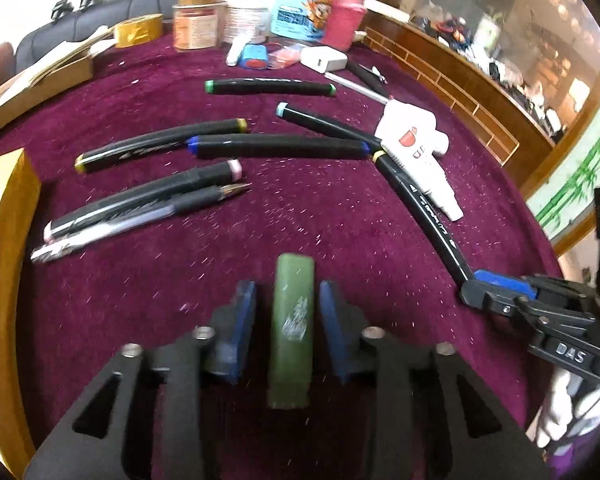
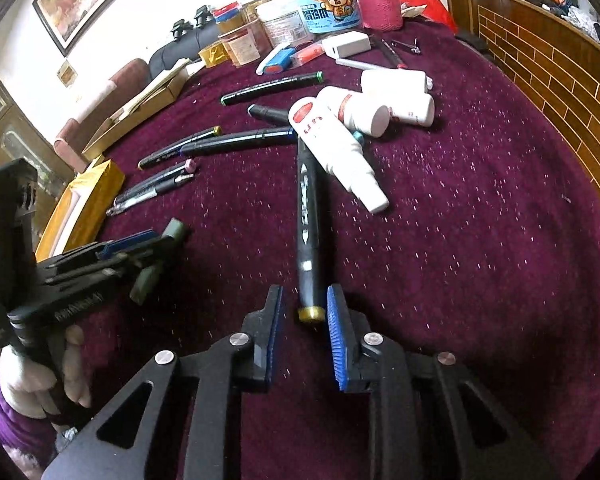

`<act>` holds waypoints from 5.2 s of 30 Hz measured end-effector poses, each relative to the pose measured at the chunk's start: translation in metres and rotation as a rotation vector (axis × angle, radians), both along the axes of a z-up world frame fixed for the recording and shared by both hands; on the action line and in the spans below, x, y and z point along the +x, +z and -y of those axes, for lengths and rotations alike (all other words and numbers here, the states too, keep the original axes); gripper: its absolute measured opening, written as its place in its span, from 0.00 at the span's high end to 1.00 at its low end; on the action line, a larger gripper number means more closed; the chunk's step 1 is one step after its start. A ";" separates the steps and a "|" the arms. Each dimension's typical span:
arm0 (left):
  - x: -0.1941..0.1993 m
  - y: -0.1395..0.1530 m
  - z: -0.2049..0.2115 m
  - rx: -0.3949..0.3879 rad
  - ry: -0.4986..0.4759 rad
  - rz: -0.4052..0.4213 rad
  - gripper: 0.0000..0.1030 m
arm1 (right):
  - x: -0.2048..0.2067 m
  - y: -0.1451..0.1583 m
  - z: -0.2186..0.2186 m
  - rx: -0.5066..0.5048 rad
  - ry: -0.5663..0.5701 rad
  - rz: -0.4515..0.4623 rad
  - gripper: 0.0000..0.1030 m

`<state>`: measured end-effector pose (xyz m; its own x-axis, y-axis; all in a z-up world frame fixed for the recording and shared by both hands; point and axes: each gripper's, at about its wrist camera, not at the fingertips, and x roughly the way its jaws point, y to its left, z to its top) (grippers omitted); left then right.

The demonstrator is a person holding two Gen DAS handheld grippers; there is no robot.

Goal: Organize rigid objects
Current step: 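Grasp the green lighter with the left gripper while the right gripper grasps a black marker, then place the green lighter and black marker into the white tray with both grippers, then grasp a black marker with the left gripper while the right gripper grasps a white spray bottle, then place the black marker and white spray bottle into the white tray with both grippers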

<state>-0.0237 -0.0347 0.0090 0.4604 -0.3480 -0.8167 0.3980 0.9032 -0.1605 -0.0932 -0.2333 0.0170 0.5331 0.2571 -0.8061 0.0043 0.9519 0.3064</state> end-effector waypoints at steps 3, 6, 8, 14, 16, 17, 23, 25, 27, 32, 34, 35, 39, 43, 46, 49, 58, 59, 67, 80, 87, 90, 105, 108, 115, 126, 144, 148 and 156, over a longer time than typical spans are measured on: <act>-0.006 -0.003 0.015 0.084 -0.023 0.068 0.58 | 0.011 0.002 -0.010 -0.044 0.000 0.001 0.81; -0.010 -0.002 0.007 0.051 -0.033 0.066 0.83 | 0.029 0.000 -0.020 -0.082 -0.005 -0.012 0.81; -0.010 0.001 -0.009 -0.017 -0.008 0.026 0.83 | 0.042 -0.002 -0.024 -0.105 -0.024 -0.007 0.81; -0.031 0.026 -0.058 -0.177 0.044 0.042 0.83 | 0.056 -0.003 -0.033 -0.167 -0.035 0.007 0.85; -0.038 0.035 -0.078 -0.252 0.059 0.043 0.83 | 0.053 -0.002 -0.030 -0.115 -0.037 0.006 0.86; -0.041 0.038 -0.086 -0.287 0.065 0.039 0.83 | 0.050 0.000 -0.028 -0.079 -0.039 0.008 0.86; -0.050 0.054 -0.152 -0.467 0.131 0.016 0.83 | 0.033 0.020 -0.040 0.113 0.017 0.036 0.86; -0.052 0.059 -0.182 -0.490 0.174 0.025 0.83 | 0.032 0.029 -0.054 0.168 0.061 0.038 0.86; -0.052 0.064 -0.206 -0.484 0.215 0.035 0.83 | 0.033 0.037 -0.070 0.208 0.097 0.039 0.86; -0.039 0.079 -0.271 -0.374 0.344 0.081 0.83 | 0.045 0.055 -0.128 0.318 0.211 0.017 0.86; -0.030 0.082 -0.289 -0.331 0.382 0.095 0.83 | 0.054 0.058 -0.154 0.364 0.249 -0.001 0.86; -0.026 0.082 -0.294 -0.313 0.390 0.096 0.83 | 0.059 0.059 -0.169 0.380 0.265 -0.010 0.86; 0.004 0.071 -0.313 -0.259 0.430 0.075 0.83 | 0.083 0.057 -0.234 0.410 0.316 -0.049 0.86; 0.025 0.047 -0.326 -0.260 0.464 0.029 0.83 | 0.105 0.043 -0.295 0.366 0.340 -0.094 0.86; 0.035 0.032 -0.331 -0.281 0.482 -0.002 0.83 | 0.119 0.028 -0.330 0.318 0.332 -0.126 0.86; 0.038 0.022 -0.337 -0.288 0.499 -0.016 0.83 | 0.133 0.014 -0.350 0.284 0.311 -0.149 0.86; 0.044 0.011 -0.341 -0.300 0.549 -0.016 0.83 | 0.145 0.009 -0.375 0.100 0.278 -0.102 0.85; 0.044 0.009 -0.342 -0.313 0.549 -0.023 0.83 | 0.145 0.009 -0.376 0.085 0.276 -0.098 0.85; 0.016 0.040 -0.334 -0.360 0.553 0.033 0.54 | 0.104 0.049 -0.327 0.088 0.283 0.067 0.64; 0.009 0.070 -0.194 -0.330 0.276 0.018 0.42 | 0.060 0.043 -0.079 0.020 -0.123 0.177 0.54; 0.040 0.047 -0.109 -0.087 0.167 0.034 0.42 | 0.057 0.025 0.023 0.029 -0.278 0.156 0.54; 0.063 0.026 -0.084 0.015 0.138 0.016 0.42 | 0.065 0.015 0.022 0.072 -0.260 0.145 0.54; 0.020 0.004 -0.065 0.069 -0.070 -0.112 0.78 | 0.074 -0.012 -0.017 0.055 -0.104 0.139 0.74; 0.007 0.016 -0.064 0.052 -0.072 -0.053 0.78 | 0.074 -0.012 -0.017 0.062 -0.104 0.141 0.74; 0.033 0.004 -0.062 0.095 0.015 -0.057 0.83 | 0.074 -0.013 -0.010 0.108 -0.113 0.141 0.74; 0.026 0.001 -0.049 0.176 0.037 0.072 0.89 | 0.074 -0.013 -0.013 0.083 -0.110 0.148 0.72; -0.036 0.066 -0.155 -0.302 0.140 0.094 0.88 | 0.087 -0.007 -0.030 -0.060 -0.116 0.095 0.73; -0.045 0.073 -0.205 -0.314 0.223 0.115 0.88 | 0.084 -0.001 -0.030 0.003 -0.109 0.060 0.75; -0.019 0.063 -0.288 -0.215 0.401 0.088 0.88 | 0.074 0.048 -0.076 0.196 0.022 0.097 0.75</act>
